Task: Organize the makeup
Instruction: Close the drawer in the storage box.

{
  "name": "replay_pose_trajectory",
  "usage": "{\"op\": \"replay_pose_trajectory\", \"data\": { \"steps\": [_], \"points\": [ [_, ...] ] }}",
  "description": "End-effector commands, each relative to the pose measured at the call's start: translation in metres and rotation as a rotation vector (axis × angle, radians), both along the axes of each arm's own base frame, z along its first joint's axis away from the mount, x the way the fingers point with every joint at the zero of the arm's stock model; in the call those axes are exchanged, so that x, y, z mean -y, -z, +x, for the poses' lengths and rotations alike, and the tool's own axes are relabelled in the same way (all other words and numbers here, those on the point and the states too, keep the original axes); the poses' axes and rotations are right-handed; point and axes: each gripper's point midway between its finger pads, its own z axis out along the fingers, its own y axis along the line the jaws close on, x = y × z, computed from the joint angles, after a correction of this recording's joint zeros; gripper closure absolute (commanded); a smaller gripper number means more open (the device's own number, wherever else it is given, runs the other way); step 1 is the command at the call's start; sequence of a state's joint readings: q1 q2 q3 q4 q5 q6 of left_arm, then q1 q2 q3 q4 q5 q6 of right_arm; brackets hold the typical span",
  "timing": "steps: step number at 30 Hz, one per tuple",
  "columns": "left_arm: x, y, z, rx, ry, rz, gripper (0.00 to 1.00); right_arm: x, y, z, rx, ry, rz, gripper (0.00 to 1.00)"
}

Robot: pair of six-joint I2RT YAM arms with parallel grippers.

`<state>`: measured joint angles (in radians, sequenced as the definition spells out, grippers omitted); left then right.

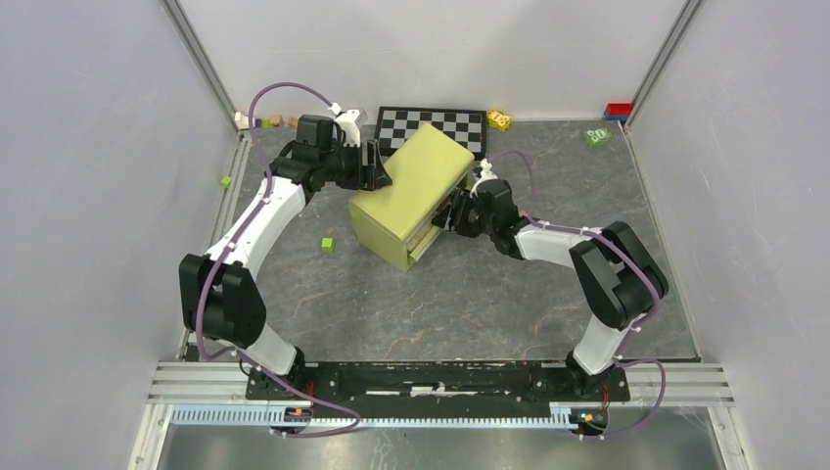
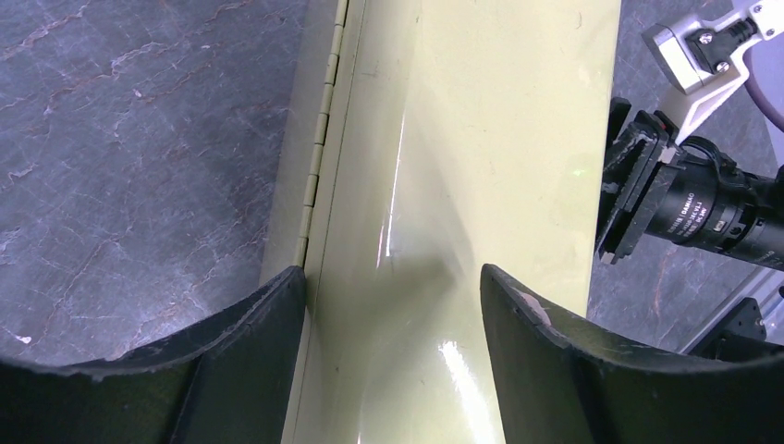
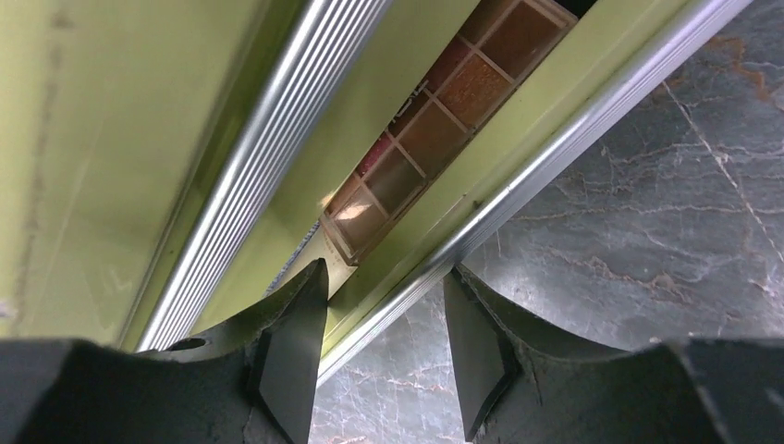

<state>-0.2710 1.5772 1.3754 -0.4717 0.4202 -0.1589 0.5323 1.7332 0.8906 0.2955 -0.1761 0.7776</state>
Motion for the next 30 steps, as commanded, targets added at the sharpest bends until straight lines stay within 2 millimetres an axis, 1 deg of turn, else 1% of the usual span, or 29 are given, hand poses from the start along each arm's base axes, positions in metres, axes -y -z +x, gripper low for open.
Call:
{"op": "replay_pose_trajectory", "data": {
  "steps": [1,5,8,10,12,14,16,18,21,23,26,28,30],
  "points": [
    [0.043,0.007,-0.037,-0.112,0.162,-0.093,0.27,-0.012,-0.017,0.012,0.057,-0.013,0.043,0.46],
    [0.043,0.009,-0.036,-0.116,0.163,-0.093,0.27,-0.005,-0.027,0.006,0.1,-0.01,0.042,0.46],
    [0.044,0.01,-0.036,-0.118,0.164,-0.093,0.27,0.0,-0.041,0.001,0.153,-0.018,0.044,0.43],
    [0.044,0.009,-0.036,-0.116,0.164,-0.093,0.27,0.007,-0.05,-0.003,0.183,-0.006,0.036,0.41],
    [0.044,0.01,-0.036,-0.118,0.164,-0.093,0.27,0.017,-0.052,-0.006,0.196,0.025,0.013,0.39],
    [0.044,0.01,-0.036,-0.12,0.164,-0.092,0.27,0.029,-0.049,-0.008,0.194,0.069,-0.025,0.38],
    [0.044,0.009,-0.036,-0.117,0.165,-0.094,0.27,0.041,-0.038,-0.011,0.168,0.109,-0.068,0.38],
    [0.044,0.009,-0.036,-0.118,0.165,-0.094,0.27,0.055,-0.021,-0.011,0.114,0.167,-0.14,0.38],
    [0.044,0.01,-0.036,-0.118,0.164,-0.093,0.27,0.067,0.005,-0.012,0.019,0.209,-0.235,0.4],
    [0.044,0.01,-0.036,-0.118,0.164,-0.093,0.27,0.064,0.014,-0.011,-0.017,0.198,-0.251,0.4],
    [0.044,0.009,-0.036,-0.118,0.165,-0.094,0.27,0.05,0.02,-0.007,-0.04,0.162,-0.219,0.41],
    [0.044,0.01,-0.036,-0.122,0.166,-0.095,0.27,0.031,0.015,-0.004,-0.021,0.107,-0.142,0.41],
    [0.044,0.01,-0.036,-0.122,0.166,-0.095,0.27,0.011,0.001,0.002,0.024,0.05,-0.054,0.41]
  ]
}}
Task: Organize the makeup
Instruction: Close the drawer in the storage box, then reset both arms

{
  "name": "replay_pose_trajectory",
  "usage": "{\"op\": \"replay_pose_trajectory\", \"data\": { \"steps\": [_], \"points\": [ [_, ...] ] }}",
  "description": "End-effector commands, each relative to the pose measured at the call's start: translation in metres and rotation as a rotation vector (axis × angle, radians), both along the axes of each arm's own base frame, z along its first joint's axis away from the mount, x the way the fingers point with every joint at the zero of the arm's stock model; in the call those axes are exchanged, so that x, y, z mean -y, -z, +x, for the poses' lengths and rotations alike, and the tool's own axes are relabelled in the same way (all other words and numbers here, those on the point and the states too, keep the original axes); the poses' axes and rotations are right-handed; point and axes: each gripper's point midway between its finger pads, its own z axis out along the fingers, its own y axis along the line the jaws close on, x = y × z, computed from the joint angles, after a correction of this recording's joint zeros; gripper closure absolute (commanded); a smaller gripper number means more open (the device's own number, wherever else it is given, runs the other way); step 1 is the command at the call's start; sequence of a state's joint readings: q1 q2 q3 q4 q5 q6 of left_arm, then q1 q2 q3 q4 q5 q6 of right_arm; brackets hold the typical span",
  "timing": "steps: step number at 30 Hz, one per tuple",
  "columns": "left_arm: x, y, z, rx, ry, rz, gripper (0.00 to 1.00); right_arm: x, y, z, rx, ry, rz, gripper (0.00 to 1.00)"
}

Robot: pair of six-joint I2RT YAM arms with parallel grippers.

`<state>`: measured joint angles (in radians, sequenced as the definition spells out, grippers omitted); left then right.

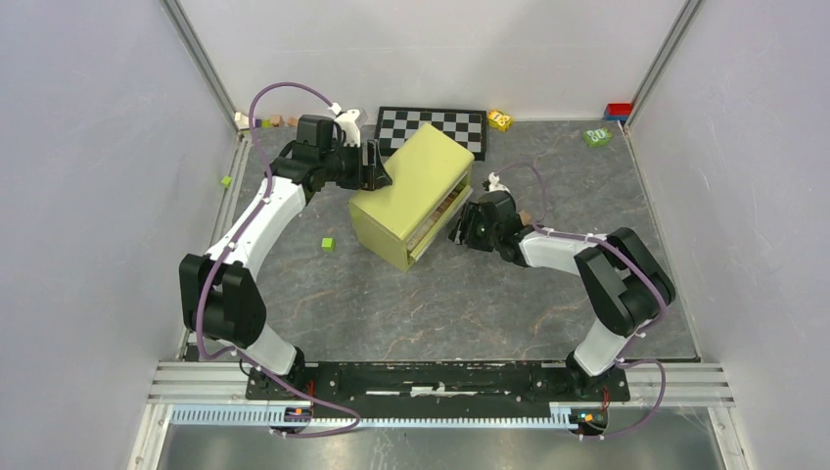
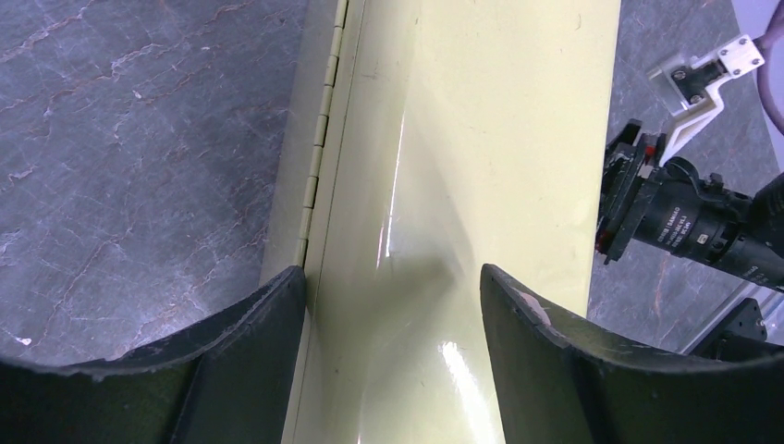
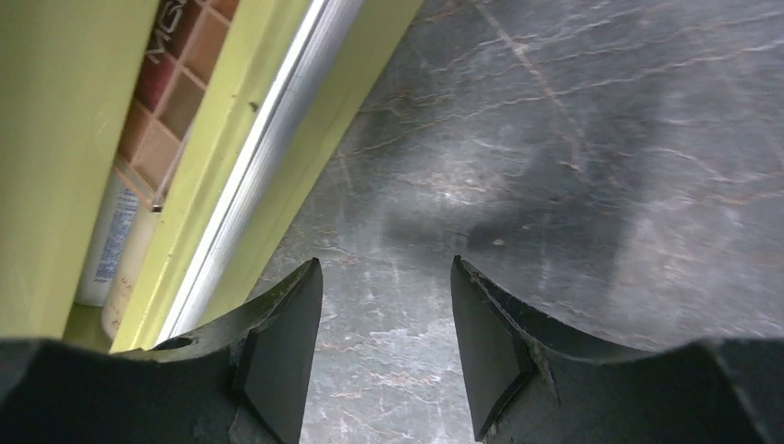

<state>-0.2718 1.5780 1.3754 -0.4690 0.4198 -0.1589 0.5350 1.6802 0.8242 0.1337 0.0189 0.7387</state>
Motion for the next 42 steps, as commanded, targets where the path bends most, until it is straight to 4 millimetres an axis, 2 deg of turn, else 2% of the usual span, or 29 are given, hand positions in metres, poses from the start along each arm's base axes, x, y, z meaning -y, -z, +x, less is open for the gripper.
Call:
{"op": "replay_pose_trajectory", "data": {
  "steps": [1,4,6,10,15,18,20,22,27,32,36,38,39,42],
  "points": [
    [0.044,0.011,-0.036,-0.125,0.165,-0.095,0.27,-0.048,-0.043,0.022,0.114,-0.114,0.188,0.41],
    [0.044,0.01,-0.037,-0.125,0.167,-0.096,0.27,-0.071,-0.063,0.026,0.181,-0.189,0.273,0.4],
    [0.044,0.01,-0.036,-0.123,0.166,-0.094,0.27,-0.077,-0.072,0.027,0.21,-0.203,0.3,0.4],
    [0.043,0.01,-0.037,-0.12,0.164,-0.092,0.27,-0.069,-0.063,0.024,0.188,-0.169,0.277,0.39],
    [0.042,0.009,-0.036,-0.116,0.158,-0.086,0.27,-0.039,-0.043,0.014,0.139,-0.083,0.159,0.38],
    [0.039,0.007,-0.034,-0.1,0.145,-0.071,0.27,-0.017,-0.039,0.006,0.139,-0.045,0.068,0.37],
    [0.033,0.003,-0.032,-0.073,0.123,-0.047,0.27,-0.005,-0.043,0.001,0.151,-0.046,0.015,0.36],
    [0.021,-0.004,-0.027,-0.021,0.069,-0.006,0.26,0.0,-0.057,-0.006,0.188,-0.111,-0.032,0.35],
    [-0.007,-0.031,-0.022,0.124,-0.063,0.041,0.23,0.018,-0.079,-0.027,0.212,-0.256,-0.19,0.32],
    [-0.042,-0.055,-0.026,0.203,-0.257,0.09,0.19,0.061,-0.086,-0.043,0.157,-0.293,-0.437,0.3],
    [-0.061,-0.07,-0.042,0.248,-0.343,0.082,0.14,0.097,-0.089,-0.053,0.108,-0.27,-0.617,0.26],
    [-0.071,-0.072,-0.049,0.251,-0.386,0.099,0.08,0.103,-0.096,-0.056,0.137,-0.292,-0.653,0.07],
    [-0.076,-0.073,-0.052,0.25,-0.405,0.108,0.06,0.101,-0.1,-0.057,0.162,-0.316,-0.652,0.02],
    [-0.086,-0.073,-0.063,0.239,-0.438,0.131,0.0,0.102,-0.112,-0.057,0.195,-0.31,-0.651,0.02]
  ]
}}
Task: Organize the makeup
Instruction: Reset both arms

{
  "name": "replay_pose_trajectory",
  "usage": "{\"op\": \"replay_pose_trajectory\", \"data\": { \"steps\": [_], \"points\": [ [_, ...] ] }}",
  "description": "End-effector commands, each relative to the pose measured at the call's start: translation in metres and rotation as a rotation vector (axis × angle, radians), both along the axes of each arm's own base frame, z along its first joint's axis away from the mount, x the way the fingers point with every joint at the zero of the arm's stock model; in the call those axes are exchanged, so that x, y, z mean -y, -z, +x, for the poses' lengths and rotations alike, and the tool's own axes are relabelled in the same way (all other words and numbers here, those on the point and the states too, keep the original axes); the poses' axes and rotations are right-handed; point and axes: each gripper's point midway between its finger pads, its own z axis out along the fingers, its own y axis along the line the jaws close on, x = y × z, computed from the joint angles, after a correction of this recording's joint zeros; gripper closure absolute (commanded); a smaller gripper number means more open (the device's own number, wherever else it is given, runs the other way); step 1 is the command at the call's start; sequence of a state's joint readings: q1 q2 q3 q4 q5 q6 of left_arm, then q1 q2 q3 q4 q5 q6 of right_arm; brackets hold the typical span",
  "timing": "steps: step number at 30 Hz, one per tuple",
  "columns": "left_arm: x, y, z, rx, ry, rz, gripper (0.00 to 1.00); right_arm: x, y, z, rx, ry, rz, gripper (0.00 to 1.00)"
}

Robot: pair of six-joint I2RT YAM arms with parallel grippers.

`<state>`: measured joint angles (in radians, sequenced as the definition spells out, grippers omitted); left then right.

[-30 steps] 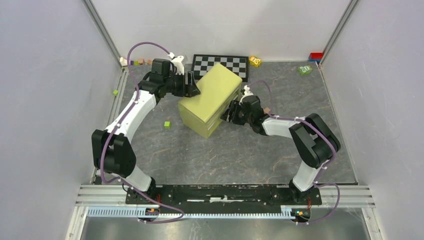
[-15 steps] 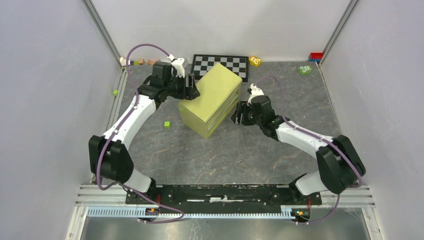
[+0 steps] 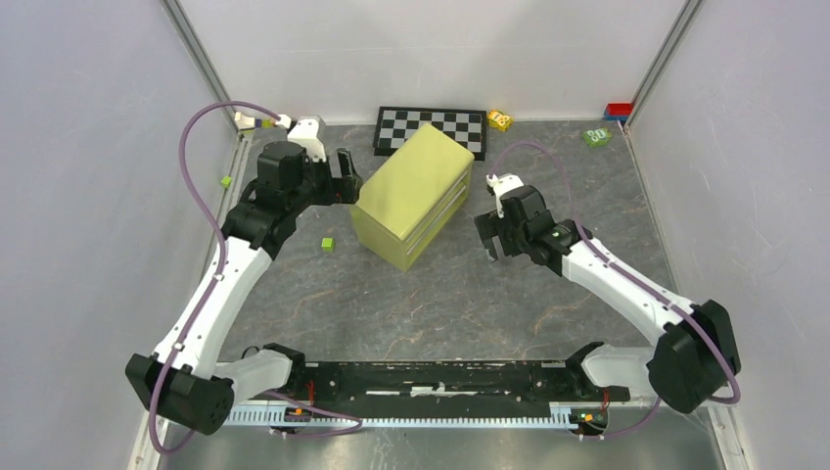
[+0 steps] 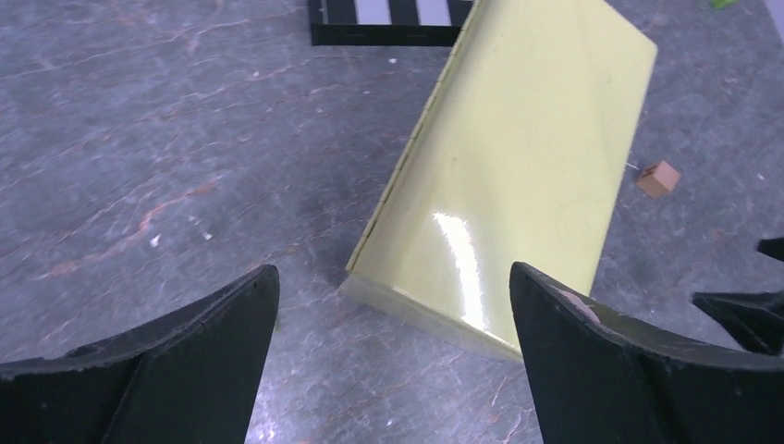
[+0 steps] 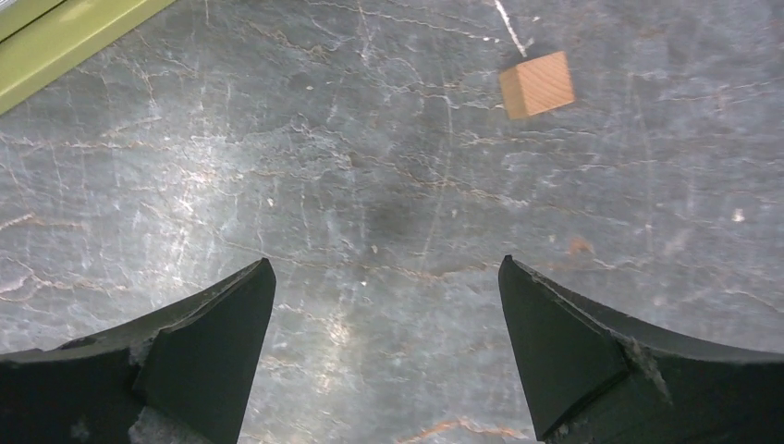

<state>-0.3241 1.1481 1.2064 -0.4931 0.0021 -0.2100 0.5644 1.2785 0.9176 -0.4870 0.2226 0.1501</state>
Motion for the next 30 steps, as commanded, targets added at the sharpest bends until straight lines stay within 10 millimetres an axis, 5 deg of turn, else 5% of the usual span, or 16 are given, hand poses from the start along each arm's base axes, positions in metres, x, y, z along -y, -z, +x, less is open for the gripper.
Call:
{"op": "replay_pose_trajectory", "data": {
  "steps": [1,14,19,24,30],
  "points": [
    [-0.022,0.003,-0.014,-0.029,-0.117,0.012,0.0,0.013,-0.032,0.001,0.079,-0.018,-0.063,0.02],
    [-0.041,-0.01,-0.033,0.021,-0.208,-0.017,0.0,0.016,-0.045,0.021,0.123,-0.055,-0.173,0.02],
    [-0.047,-0.018,-0.035,0.037,-0.238,-0.017,0.0,0.007,-0.1,0.027,0.407,-0.066,0.001,0.02],
    [-0.061,-0.035,-0.043,0.073,-0.3,-0.022,0.0,0.026,-0.144,0.013,0.746,0.002,0.146,0.02],
    [-0.078,-0.062,-0.053,0.151,-0.375,-0.038,0.0,0.042,-0.152,0.001,0.868,0.024,0.146,0.02]
  ]
}}
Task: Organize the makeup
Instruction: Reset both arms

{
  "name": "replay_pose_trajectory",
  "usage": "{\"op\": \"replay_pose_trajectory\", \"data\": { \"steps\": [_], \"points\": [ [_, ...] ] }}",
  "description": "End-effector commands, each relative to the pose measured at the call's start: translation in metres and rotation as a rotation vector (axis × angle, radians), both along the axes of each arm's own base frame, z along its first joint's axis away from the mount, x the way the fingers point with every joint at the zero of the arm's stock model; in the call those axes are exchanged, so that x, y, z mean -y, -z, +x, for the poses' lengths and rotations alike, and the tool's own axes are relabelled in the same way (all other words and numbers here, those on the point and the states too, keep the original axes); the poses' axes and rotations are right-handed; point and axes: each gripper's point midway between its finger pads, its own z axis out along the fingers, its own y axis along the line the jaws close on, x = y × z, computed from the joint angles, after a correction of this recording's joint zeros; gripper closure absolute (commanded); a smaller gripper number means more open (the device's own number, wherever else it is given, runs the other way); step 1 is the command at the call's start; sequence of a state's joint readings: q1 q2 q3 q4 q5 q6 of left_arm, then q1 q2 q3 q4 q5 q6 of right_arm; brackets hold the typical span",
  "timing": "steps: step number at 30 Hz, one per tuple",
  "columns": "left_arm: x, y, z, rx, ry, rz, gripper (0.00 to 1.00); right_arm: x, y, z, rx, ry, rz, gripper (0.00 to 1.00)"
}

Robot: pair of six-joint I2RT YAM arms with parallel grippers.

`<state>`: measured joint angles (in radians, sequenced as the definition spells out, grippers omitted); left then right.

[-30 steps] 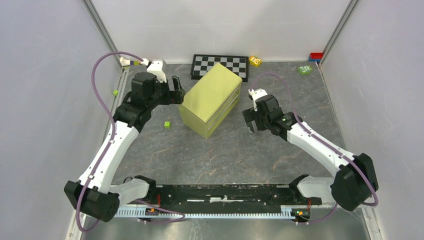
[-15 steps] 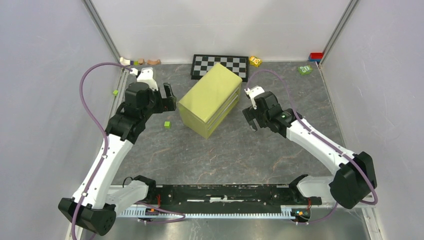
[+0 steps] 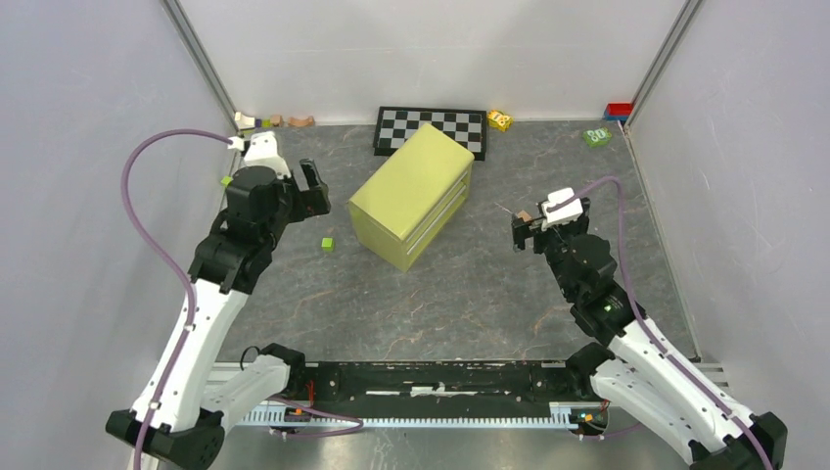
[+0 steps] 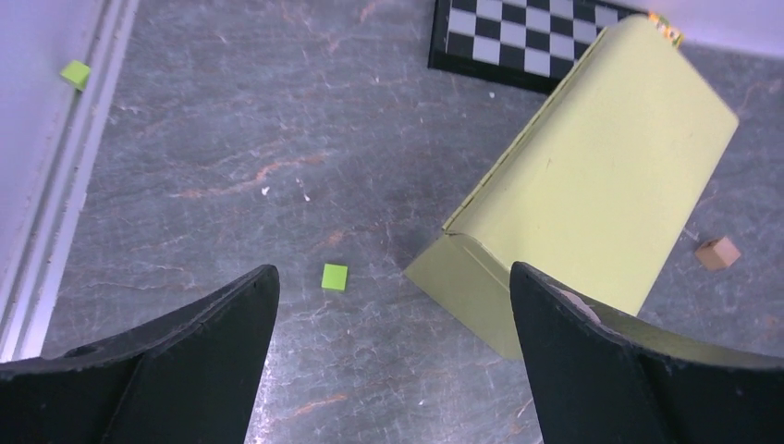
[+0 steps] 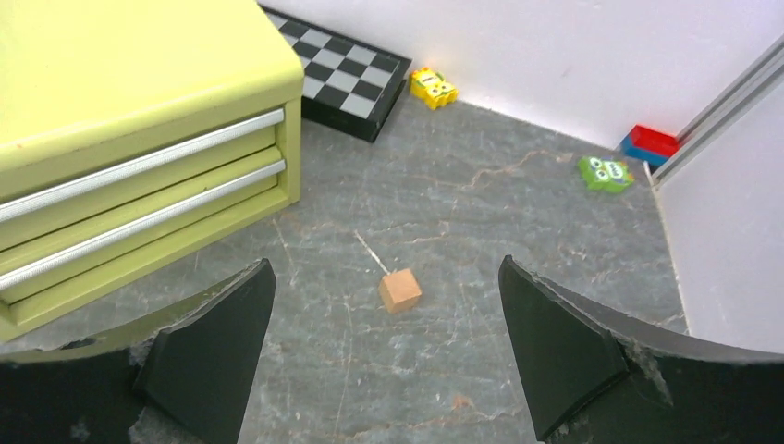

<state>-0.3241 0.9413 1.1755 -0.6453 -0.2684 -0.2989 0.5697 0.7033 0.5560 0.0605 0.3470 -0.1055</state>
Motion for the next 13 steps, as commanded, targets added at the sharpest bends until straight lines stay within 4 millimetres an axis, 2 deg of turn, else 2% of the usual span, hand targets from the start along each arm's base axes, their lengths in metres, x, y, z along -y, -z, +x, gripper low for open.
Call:
{"op": "replay_pose_trajectory", "data": {
  "steps": [1,7,13],
  "points": [
    [-0.018,-0.044,-0.008,0.124,-0.103,-0.044,0.0,0.005,-0.026,0.005,0.119,0.029,0.003,0.02],
    [-0.025,-0.064,-0.016,0.177,-0.121,-0.054,0.0,0.004,-0.009,0.01,0.01,0.044,-0.052,0.02],
    [-0.035,-0.074,-0.018,0.193,-0.172,-0.043,0.0,0.001,-0.01,0.014,-0.001,0.044,-0.054,0.02]
  ]
}}
